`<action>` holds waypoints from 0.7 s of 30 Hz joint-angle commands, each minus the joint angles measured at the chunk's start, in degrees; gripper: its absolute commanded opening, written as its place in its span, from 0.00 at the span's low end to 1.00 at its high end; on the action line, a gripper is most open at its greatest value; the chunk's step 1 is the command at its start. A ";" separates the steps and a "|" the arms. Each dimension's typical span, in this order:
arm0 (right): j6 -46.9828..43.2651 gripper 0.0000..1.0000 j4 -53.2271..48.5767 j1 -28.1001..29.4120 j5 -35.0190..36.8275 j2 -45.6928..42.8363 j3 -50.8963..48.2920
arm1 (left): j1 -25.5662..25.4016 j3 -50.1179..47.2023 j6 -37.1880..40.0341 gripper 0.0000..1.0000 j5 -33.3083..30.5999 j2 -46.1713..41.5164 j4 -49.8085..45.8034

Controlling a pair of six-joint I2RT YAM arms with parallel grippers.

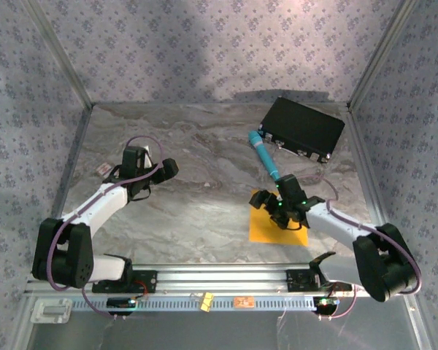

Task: Fold a paper plane with a square sheet of paper (pick it up from the middle)
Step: Move the square sheet of paper to the center of the table.

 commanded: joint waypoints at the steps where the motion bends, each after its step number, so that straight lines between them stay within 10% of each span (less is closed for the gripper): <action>1: 5.06 0.95 2.48 3.75 1.55 5.54 2.21 | -0.43 1.66 1.27 1.00 0.21 -0.53 -1.16; 7: 4.11 0.95 2.06 7.04 1.68 9.04 9.00 | -0.43 2.30 2.40 1.00 -0.12 -1.32 -2.68; 21: -10.00 0.94 -8.63 -4.70 0.61 5.66 9.13 | -0.43 3.35 3.02 1.00 0.99 -2.65 -3.57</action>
